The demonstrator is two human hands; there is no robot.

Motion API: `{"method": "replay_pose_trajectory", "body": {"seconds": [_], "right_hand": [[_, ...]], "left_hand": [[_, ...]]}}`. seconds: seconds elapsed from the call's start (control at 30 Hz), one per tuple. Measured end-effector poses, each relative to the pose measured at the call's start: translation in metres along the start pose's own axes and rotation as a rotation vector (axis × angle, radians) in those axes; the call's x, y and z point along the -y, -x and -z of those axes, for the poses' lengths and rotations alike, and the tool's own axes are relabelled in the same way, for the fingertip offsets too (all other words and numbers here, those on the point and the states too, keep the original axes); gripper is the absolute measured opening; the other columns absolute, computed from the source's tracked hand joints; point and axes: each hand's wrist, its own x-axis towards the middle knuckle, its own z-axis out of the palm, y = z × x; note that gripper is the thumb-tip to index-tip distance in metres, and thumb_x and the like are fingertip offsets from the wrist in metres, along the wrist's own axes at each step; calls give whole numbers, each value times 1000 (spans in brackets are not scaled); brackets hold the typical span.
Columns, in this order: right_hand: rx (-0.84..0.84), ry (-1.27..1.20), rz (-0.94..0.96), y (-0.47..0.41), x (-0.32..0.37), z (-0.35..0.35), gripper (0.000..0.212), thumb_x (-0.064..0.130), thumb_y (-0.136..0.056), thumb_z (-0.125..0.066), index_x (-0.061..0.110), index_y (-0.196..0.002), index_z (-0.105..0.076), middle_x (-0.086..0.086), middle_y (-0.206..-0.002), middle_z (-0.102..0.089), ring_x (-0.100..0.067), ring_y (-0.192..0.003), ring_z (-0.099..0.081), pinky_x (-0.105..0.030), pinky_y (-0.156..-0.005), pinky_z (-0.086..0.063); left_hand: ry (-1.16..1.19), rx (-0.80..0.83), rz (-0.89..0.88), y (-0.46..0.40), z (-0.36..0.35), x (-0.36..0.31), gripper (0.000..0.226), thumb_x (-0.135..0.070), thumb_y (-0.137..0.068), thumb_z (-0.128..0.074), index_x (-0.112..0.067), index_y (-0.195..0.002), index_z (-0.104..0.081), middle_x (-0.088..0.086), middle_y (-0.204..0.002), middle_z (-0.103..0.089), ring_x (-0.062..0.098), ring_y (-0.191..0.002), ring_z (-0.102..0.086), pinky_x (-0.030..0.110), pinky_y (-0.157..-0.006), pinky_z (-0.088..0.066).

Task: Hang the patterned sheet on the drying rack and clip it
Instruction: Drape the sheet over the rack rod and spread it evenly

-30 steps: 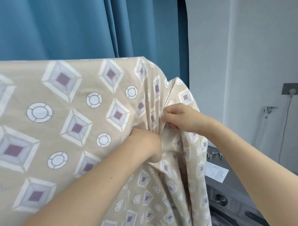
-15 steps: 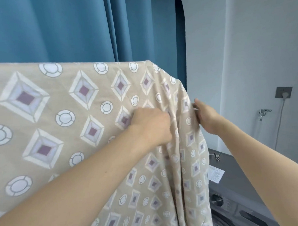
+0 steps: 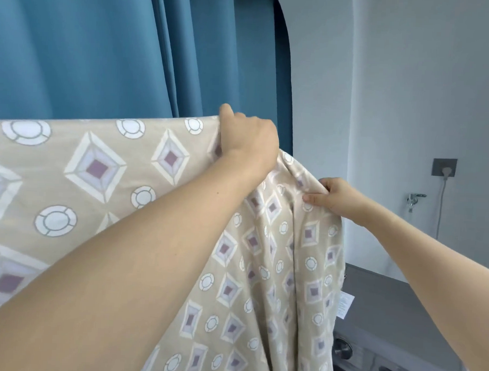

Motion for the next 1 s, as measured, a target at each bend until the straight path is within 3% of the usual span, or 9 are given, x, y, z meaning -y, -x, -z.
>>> {"method": "replay_pose_trajectory", "body": {"seconds": [0.17,0.23,0.37,0.5,0.57,0.7,0.8,0.93,1.0], "right_hand": [[201,324,-97,18,-24,9,16,33,-88,-63,19,-91,-59,-2,-77,-69,-16,-51,-63,-32,-56,-53],[317,424,-148,24,-45,2,15,32,-90,-56,19,-82,-56,1,-70,-67,-17,-51,-63,-32,-70,-55],[296,432,-173,34,-78,-10,11,18,-79,-58,23,-70,-56,5,-70,-64,-16,-65,-62,-26,-61,-48],[372,325,-230,42,-111,-18,6,25,-78,-64,24,-80,-58,8,-77,-62,-13,-69,-60,-25,-63,-48],[464,305,-275,48,-134,-25,28,28,-76,-66,27,-102,-58,6,-95,-67,-15,-85,-67,-30,-72,-56],[551,536,-381,65,-172,-41,7,28,-82,-56,21,-80,-55,5,-78,-62,-14,-68,-59,-23,-58,-44],[628,661,-528,78,-207,-39,21,29,-82,-53,16,-65,-51,1,-65,-57,-19,-61,-54,-24,-57,-41],[645,744,-582,98,-255,-26,24,34,-79,-60,15,-65,-54,1,-66,-53,-19,-61,-47,-27,-56,-36],[579,721,-514,98,-262,-16,18,32,-77,-62,16,-70,-56,0,-72,-57,-20,-66,-52,-28,-56,-38]], "left_hand": [[37,-262,-214,-2,-29,-22,29,-4,-79,-38,-12,-105,-46,5,-98,-54,26,-83,-41,42,-91,-31],[10,-240,-355,-3,-41,-35,34,-7,-80,-36,-11,-113,-45,7,-109,-55,28,-93,-44,44,-101,-28],[-188,158,-445,-4,-59,-72,41,-25,-91,-34,-17,-126,-53,8,-126,-56,29,-124,-42,54,-116,-7],[-341,560,-478,0,-77,-109,29,-30,-90,-33,-24,-101,-59,-3,-104,-60,22,-99,-51,40,-101,-29],[-386,701,-493,3,-90,-125,19,-30,-88,-39,-25,-91,-56,-5,-96,-59,22,-92,-53,36,-95,-37],[-263,771,-547,16,-129,-159,10,-26,-87,-49,-25,-94,-57,-7,-97,-60,22,-89,-56,30,-81,-43],[-141,863,-557,35,-161,-182,6,-21,-90,-46,-22,-89,-52,-3,-94,-58,23,-94,-58,31,-79,-44],[-91,1033,-543,62,-196,-197,15,-19,-91,-46,-21,-102,-56,-2,-114,-61,24,-104,-59,34,-87,-46],[3,932,-510,58,-198,-198,24,-14,-89,-49,-18,-110,-60,3,-120,-62,26,-106,-60,34,-84,-47]]}}
